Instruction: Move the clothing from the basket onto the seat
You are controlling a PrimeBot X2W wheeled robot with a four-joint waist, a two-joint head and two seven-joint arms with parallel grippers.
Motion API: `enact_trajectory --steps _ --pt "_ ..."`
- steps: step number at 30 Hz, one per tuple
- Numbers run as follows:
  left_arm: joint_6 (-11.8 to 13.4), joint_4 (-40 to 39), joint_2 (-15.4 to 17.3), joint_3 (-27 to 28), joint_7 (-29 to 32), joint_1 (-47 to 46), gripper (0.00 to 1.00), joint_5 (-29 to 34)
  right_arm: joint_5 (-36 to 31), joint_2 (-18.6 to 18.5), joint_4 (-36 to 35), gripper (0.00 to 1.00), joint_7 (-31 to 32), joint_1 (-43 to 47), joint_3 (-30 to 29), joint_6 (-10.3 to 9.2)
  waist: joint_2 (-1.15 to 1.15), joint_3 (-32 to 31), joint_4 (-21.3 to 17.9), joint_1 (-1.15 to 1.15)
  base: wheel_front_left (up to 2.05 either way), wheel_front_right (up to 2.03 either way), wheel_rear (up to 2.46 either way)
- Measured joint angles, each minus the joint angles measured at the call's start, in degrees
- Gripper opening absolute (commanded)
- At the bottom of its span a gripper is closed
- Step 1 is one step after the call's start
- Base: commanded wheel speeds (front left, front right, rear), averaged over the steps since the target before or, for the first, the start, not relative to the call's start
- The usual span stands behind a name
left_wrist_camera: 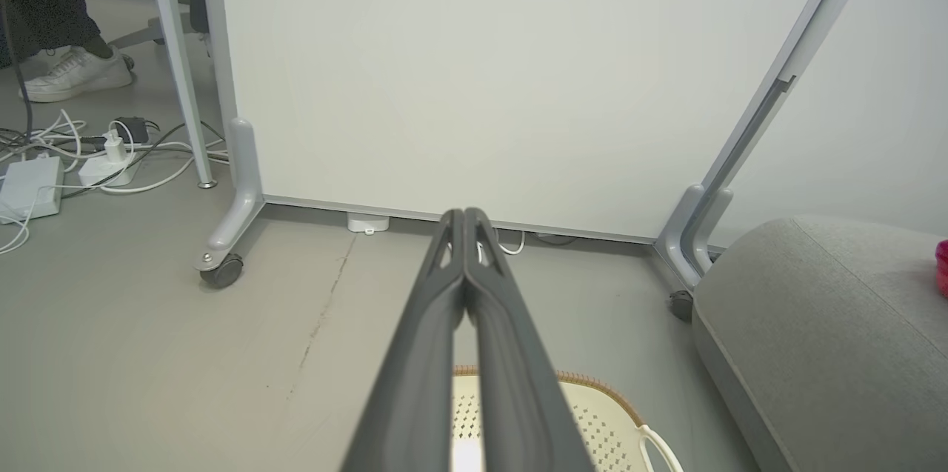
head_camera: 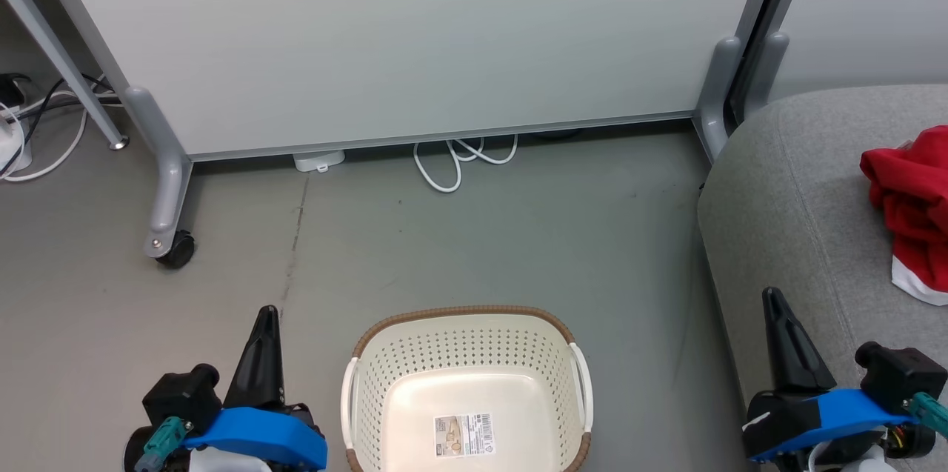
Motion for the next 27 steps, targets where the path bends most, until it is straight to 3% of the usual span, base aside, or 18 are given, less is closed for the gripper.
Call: enact_trajectory --steps 27 --pt "-0.4 -1.9 0.0 3.2 6.5 -0.3 0.0 -26.7 26.3 0.5 -0.4 0.0 6.5 -0.1 -1.4 0.0 0.0 -0.7 -0.7 0.0 0.0 0.0 0.0"
